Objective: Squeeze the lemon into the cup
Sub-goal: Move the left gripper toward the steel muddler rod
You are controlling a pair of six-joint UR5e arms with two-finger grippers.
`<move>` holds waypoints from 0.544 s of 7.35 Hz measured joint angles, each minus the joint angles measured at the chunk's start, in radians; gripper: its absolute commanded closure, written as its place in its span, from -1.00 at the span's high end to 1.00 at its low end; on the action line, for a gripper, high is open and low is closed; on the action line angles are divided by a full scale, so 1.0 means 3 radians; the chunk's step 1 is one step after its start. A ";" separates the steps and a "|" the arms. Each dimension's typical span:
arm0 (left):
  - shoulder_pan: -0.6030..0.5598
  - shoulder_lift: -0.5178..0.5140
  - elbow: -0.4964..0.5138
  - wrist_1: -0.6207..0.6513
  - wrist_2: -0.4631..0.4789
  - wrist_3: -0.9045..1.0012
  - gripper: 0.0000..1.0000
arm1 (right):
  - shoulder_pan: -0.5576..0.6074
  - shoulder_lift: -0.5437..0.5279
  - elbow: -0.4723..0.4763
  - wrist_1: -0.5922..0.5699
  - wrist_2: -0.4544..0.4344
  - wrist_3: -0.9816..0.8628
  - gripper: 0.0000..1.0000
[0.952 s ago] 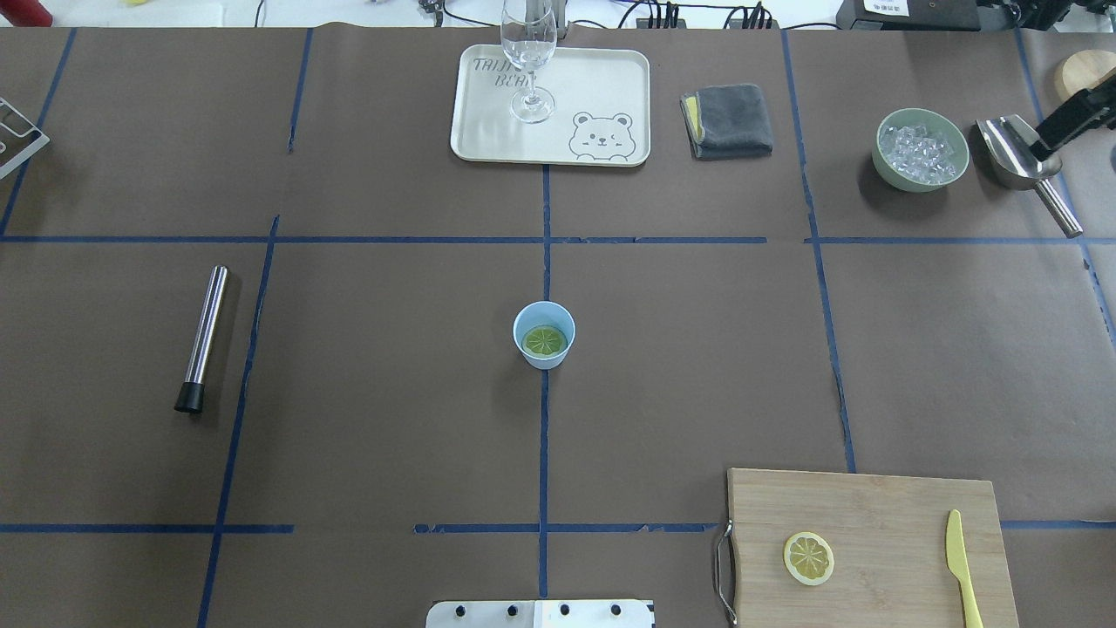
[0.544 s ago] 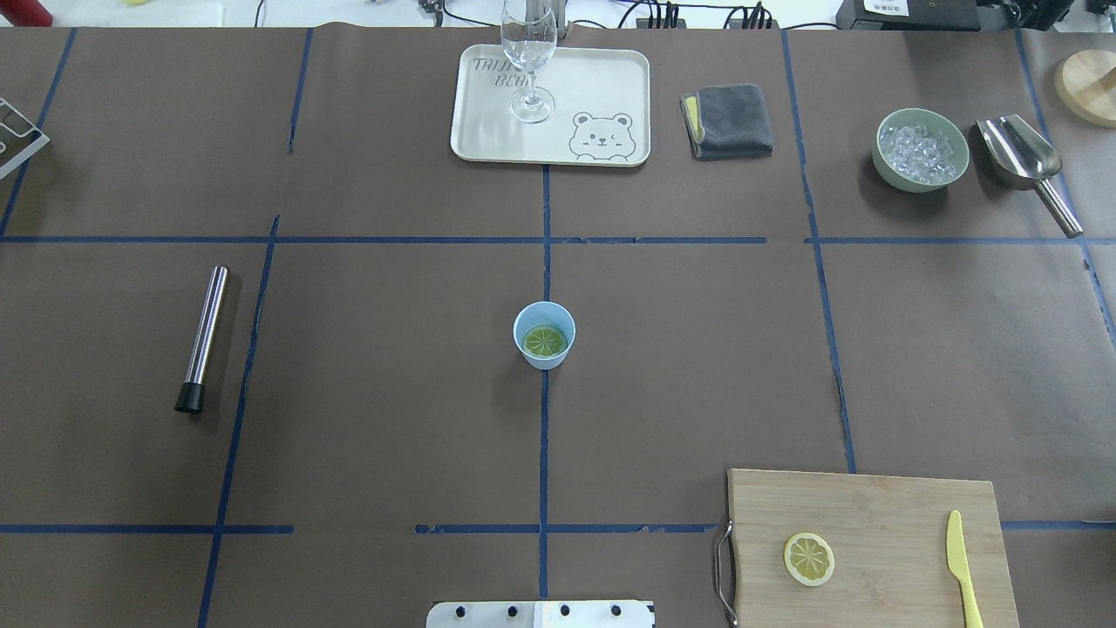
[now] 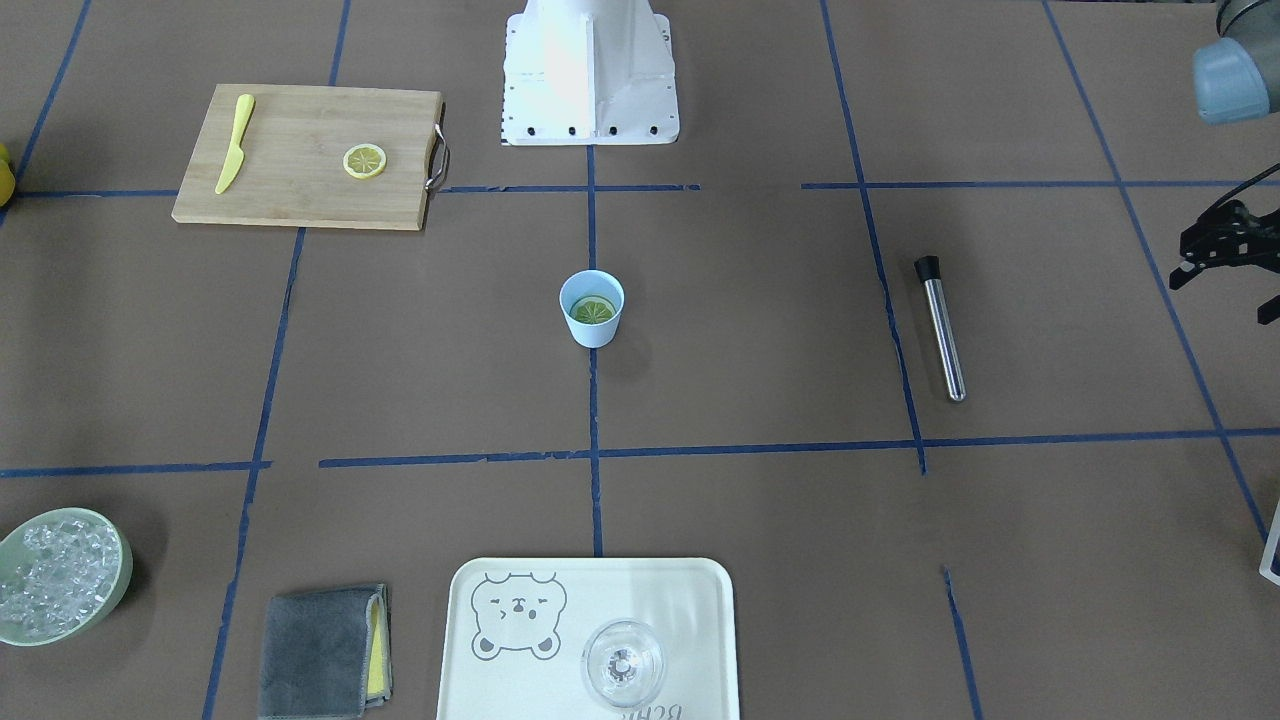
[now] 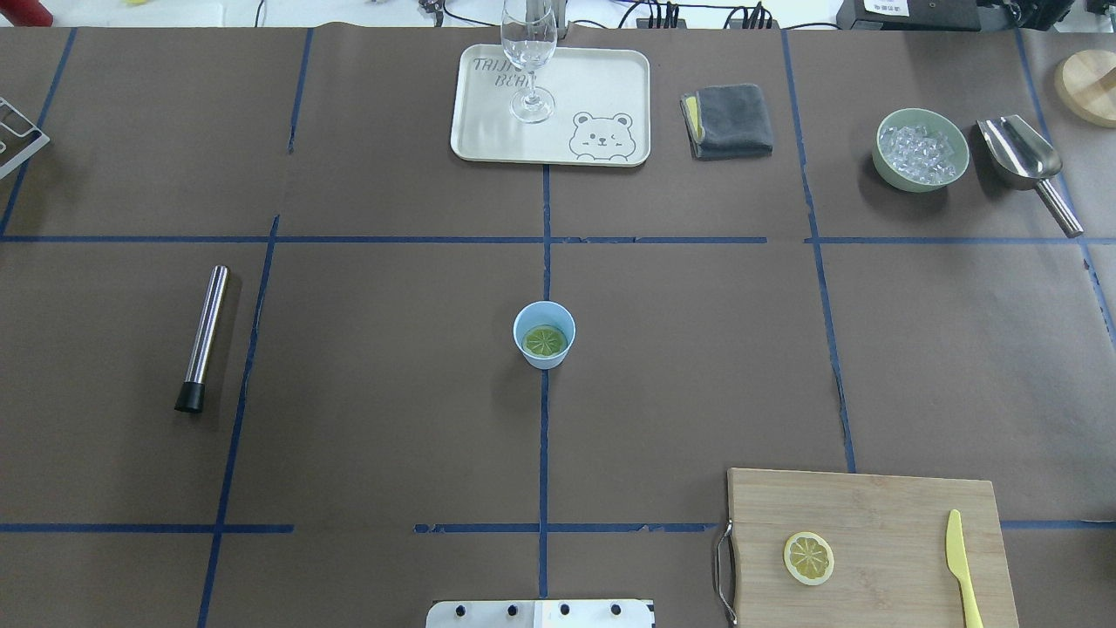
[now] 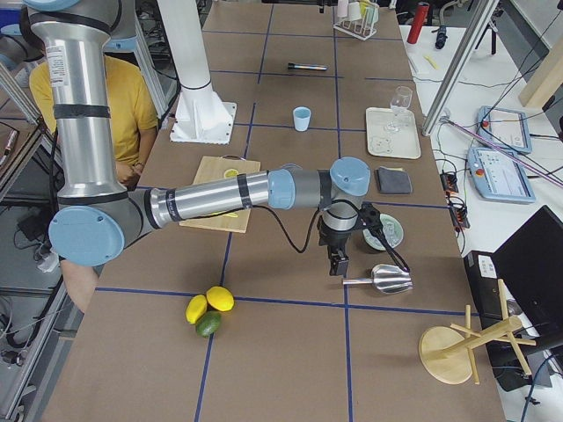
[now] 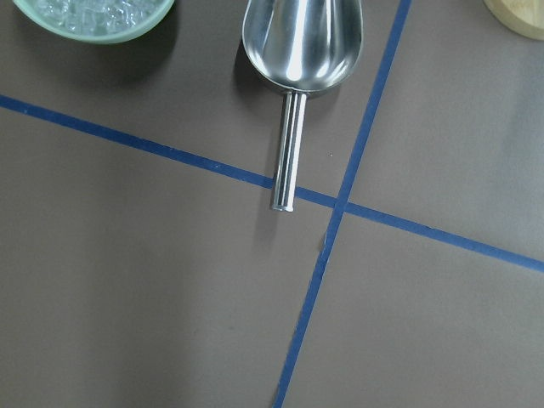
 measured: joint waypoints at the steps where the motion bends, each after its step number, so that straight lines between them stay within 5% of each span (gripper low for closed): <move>1: 0.0119 -0.0121 0.0031 -0.0001 -0.0001 -0.0062 1.00 | 0.0001 -0.0029 0.0001 0.0000 0.0007 0.0000 1.00; 4: 0.0451 -0.0391 0.0059 -0.0280 0.0129 -0.0747 1.00 | 0.0003 -0.0101 0.0007 0.0004 0.0115 -0.0001 1.00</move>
